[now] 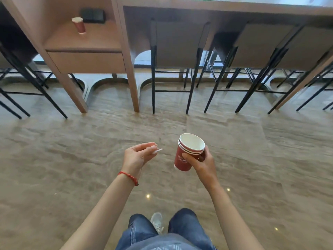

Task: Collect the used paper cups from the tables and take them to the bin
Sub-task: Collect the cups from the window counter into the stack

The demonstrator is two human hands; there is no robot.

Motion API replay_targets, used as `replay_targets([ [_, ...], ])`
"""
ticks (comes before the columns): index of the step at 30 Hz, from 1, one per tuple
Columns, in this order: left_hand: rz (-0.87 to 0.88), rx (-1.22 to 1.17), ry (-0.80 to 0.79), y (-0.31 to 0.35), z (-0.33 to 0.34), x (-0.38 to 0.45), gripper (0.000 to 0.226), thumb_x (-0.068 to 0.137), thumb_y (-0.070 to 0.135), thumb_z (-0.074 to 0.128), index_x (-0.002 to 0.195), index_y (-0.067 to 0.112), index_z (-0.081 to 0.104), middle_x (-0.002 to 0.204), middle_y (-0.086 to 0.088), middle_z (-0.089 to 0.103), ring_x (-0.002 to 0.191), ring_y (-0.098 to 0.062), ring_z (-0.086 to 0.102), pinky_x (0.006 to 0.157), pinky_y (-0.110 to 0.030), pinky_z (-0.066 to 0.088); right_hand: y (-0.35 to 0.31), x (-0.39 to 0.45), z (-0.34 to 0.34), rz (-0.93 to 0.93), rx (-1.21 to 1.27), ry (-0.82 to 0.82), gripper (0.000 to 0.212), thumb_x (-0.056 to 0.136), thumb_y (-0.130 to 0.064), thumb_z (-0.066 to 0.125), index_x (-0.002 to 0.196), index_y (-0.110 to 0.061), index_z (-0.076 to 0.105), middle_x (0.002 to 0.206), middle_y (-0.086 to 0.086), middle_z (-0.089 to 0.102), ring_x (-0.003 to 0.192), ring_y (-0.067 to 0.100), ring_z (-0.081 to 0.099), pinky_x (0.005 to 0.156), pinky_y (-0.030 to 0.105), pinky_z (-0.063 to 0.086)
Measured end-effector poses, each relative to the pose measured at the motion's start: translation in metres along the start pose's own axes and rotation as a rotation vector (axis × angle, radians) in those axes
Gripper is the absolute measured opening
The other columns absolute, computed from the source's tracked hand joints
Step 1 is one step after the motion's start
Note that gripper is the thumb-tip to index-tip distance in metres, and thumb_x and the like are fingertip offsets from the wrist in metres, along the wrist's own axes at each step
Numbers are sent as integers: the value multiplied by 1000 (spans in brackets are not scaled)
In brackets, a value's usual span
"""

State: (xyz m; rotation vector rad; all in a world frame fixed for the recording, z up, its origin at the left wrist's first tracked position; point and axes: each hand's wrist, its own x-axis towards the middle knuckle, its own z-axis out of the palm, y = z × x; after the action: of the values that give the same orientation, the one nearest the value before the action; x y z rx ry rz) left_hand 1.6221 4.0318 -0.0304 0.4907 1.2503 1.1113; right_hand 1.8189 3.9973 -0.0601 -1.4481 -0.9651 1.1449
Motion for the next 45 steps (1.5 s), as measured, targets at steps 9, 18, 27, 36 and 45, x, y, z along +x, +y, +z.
replay_targets([
  [9,-24,-24,-13,43,55,130,9,76,-10,64,76,-2,68,65,-5,72,61,-12,69,60,-17,56,-17,150,12,-5,10,-17,49,65,-11,81,105,-26,57,97,-7,68,85,-2,65,71,14,50],
  [18,-15,-44,-24,111,144,263,8,76,-9,64,79,-3,68,69,-8,73,65,-16,71,60,-18,56,-69,337,-2,-47,47,-63,58,59,-26,82,111,-24,57,104,-3,68,91,1,64,72,15,50],
  [27,59,-38,-38,188,200,374,8,74,-6,67,78,-1,71,73,-9,74,68,-16,71,59,-17,54,-122,484,15,-90,28,-120,66,55,-38,78,115,-27,53,109,-5,65,101,5,61,74,16,50],
  [36,137,-13,-129,276,245,519,11,75,-2,69,73,6,75,80,-10,75,76,-18,72,61,-17,54,-172,628,52,-187,24,-99,52,60,-34,75,107,-33,53,108,-6,64,99,6,61,75,18,52],
  [45,249,16,-291,395,291,621,31,52,20,82,81,12,77,91,-11,74,89,-22,71,70,-18,54,-266,757,95,-310,60,-78,53,57,-34,75,106,-31,55,100,-9,66,89,-3,64,73,13,50],
])
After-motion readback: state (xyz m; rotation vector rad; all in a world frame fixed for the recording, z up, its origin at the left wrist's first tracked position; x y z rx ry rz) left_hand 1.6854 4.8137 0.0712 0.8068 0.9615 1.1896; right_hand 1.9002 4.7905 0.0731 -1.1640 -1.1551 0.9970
